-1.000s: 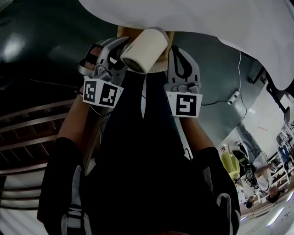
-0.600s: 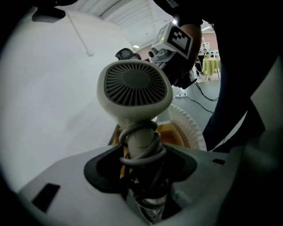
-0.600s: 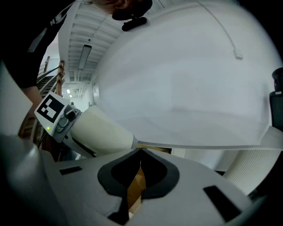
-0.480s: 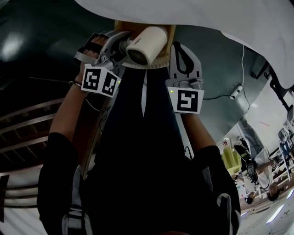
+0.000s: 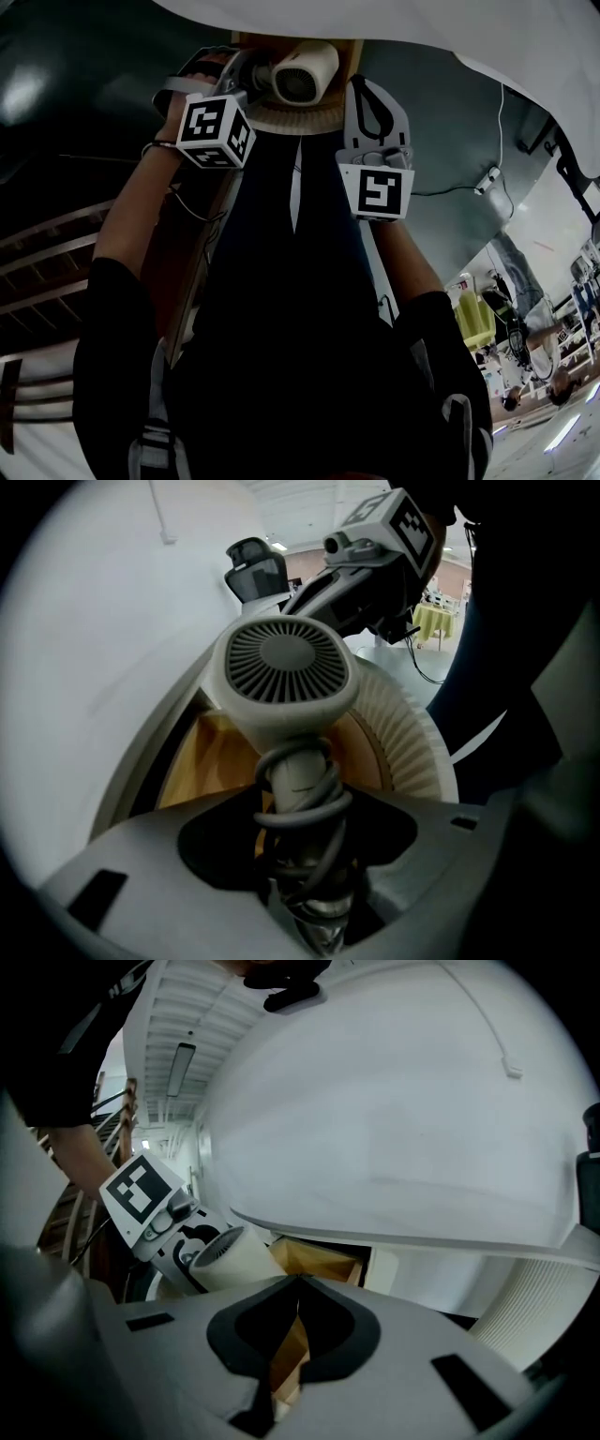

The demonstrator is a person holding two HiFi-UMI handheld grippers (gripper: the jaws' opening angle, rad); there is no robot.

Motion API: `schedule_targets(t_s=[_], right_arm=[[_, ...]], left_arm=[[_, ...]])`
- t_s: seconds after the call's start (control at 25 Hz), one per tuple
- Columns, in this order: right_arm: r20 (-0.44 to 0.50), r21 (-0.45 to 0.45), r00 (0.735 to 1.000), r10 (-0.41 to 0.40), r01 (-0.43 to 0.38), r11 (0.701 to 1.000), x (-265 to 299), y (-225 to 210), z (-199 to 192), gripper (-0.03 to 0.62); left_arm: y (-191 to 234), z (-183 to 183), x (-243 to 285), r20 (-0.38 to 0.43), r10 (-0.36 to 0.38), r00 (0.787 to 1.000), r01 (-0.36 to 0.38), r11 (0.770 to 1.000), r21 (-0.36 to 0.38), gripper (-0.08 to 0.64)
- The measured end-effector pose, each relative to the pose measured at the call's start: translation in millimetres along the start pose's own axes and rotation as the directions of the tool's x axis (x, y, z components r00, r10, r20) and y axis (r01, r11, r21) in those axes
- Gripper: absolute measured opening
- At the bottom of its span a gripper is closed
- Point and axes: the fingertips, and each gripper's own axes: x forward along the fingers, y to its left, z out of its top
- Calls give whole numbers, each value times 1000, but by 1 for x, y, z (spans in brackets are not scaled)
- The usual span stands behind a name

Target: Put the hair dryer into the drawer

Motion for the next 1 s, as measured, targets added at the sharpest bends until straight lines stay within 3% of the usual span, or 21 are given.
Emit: schedule_targets(t_s=[0.2,0.56,0.8,1.0], right_arm=[[-20,6,1000,-1,1,1000,4,3,-4,23],[-38,23,999,-20,21,1000,9,0,-3,23],[32,46,999,-15,14,999,15,2,3,23],[27,43,999,-16,15,999,11,3,4,23]], left_arm=[[-10,-9,17,-85,-107,991,107,994,-4,250],[-12,-19,34,-179,-226,957,218,974,-65,253],[-15,-23,44,-206,-261,943,243,964,-109,256],[-16,-21,47,-207,-275,939,255,960,-120,258]])
